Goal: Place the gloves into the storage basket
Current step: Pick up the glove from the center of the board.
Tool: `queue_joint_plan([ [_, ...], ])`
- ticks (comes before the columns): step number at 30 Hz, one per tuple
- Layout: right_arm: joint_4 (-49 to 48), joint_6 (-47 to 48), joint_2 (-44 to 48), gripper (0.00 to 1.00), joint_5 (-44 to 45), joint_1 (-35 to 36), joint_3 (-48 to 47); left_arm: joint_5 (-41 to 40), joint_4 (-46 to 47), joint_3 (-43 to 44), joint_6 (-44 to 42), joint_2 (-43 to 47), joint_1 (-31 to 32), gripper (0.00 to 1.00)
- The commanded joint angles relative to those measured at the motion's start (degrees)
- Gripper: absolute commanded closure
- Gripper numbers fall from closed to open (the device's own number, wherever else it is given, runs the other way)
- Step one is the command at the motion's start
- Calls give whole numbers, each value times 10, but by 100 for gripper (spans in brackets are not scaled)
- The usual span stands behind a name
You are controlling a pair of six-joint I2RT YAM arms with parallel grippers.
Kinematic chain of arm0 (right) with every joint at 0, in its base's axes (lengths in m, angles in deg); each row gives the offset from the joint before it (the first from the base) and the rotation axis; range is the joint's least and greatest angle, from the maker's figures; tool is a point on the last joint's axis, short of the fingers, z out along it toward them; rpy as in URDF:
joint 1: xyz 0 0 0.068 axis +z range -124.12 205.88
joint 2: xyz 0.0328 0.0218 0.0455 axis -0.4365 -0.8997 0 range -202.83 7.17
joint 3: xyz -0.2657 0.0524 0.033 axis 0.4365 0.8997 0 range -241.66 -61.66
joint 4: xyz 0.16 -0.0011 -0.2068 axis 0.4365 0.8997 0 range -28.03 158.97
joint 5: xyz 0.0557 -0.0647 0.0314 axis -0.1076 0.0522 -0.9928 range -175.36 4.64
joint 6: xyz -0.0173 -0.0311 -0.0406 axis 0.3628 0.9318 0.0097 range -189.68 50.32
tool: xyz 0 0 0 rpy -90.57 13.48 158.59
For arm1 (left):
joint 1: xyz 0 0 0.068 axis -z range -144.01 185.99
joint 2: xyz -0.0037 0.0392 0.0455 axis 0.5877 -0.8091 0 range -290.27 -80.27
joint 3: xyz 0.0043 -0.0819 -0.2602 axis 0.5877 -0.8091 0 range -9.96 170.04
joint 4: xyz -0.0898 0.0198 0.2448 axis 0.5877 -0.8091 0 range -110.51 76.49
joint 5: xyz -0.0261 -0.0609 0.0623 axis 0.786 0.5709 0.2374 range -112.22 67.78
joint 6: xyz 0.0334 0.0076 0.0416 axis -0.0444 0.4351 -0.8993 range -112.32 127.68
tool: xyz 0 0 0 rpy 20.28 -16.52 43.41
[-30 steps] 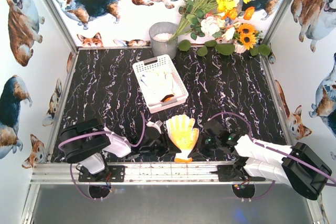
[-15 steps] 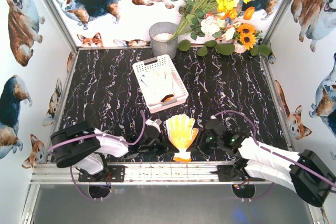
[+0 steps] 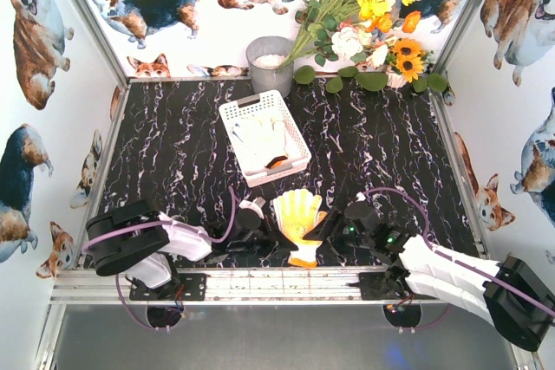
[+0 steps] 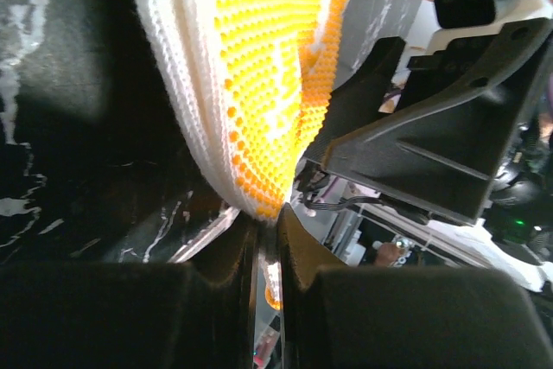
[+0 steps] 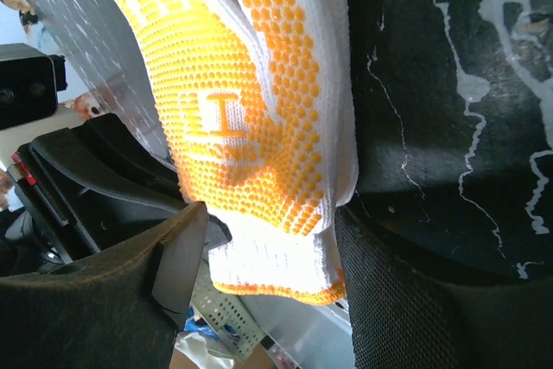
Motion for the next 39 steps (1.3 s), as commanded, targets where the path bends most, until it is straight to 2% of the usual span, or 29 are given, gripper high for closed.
queue_joint_plan([
  [1,-12,-12,-1,35,30,0,12,-5,70,-11,50,8,4,100],
  [8,-44,-32,-7,30,39,0,17,-27,44,-12,64,47,4,100],
  [17,-99,-67,-33,28,54,0,21,-32,66,-10,84,55,4,100],
  [32,-183,-87,-140,27,67,1,15,-36,75,-12,102,74,4,100],
  [39,-233,-93,-208,28,42,1,6,-43,77,-18,106,83,4,100],
])
